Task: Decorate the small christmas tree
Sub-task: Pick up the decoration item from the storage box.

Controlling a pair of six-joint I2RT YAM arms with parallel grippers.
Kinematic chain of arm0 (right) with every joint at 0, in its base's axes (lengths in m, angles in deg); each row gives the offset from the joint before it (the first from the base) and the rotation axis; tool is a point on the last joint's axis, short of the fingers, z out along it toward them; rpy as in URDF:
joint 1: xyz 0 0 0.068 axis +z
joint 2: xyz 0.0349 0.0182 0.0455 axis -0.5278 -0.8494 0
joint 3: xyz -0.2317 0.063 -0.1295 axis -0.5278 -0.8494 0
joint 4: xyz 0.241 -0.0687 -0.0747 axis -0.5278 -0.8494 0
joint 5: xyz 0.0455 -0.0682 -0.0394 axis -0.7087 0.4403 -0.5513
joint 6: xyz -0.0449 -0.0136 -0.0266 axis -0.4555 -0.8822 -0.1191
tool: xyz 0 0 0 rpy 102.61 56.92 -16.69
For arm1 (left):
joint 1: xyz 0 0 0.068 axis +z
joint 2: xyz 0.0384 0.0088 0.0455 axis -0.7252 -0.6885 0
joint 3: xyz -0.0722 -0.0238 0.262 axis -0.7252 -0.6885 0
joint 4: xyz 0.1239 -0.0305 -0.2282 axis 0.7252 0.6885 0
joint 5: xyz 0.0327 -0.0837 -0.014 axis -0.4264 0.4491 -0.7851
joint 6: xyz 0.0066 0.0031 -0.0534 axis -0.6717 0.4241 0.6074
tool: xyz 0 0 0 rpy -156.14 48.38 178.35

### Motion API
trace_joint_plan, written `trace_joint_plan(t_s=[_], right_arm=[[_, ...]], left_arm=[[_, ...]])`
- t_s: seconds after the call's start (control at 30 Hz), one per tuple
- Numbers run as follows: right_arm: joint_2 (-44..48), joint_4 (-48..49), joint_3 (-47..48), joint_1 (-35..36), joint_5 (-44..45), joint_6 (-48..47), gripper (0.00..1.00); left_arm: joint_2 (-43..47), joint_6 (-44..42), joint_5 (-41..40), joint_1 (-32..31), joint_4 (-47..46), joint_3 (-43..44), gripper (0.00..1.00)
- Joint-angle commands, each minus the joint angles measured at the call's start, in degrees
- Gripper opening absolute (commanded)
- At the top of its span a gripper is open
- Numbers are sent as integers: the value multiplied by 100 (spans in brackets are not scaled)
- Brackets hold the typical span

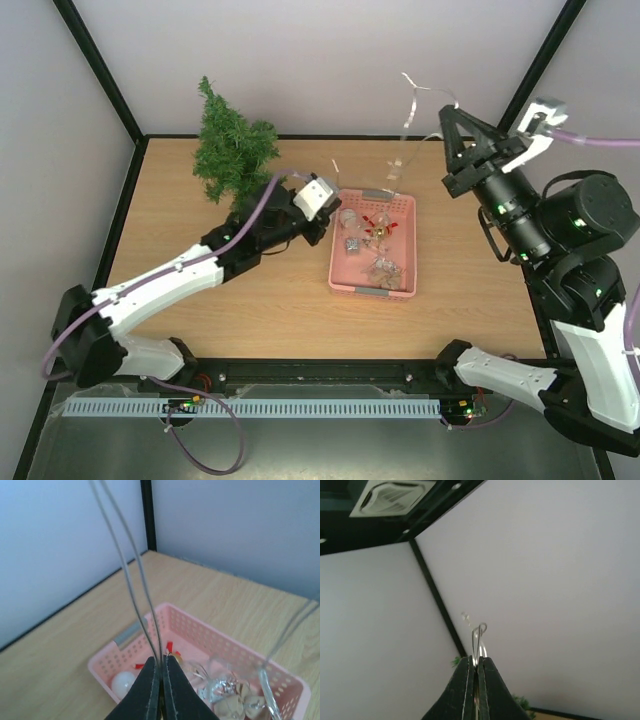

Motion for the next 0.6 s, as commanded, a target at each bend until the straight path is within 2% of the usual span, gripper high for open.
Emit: trace_joint_plan(t_s=[0.0, 0.33, 0.43, 0.57], right_arm=[[246, 663, -16, 25, 902, -294, 2], [141, 809, 141, 27, 326, -550, 2], [101, 958, 272, 26, 348, -692, 2], [155, 1665, 301, 20, 814, -768, 2]], left_arm=[[597, -33, -463, -8, 319, 394, 2], [1591, -40, -1749, -11, 1485, 1651, 2], [1721, -141, -1823, -8, 1832, 2210, 2], [1736, -290, -1754, -14, 2205, 3055, 2]])
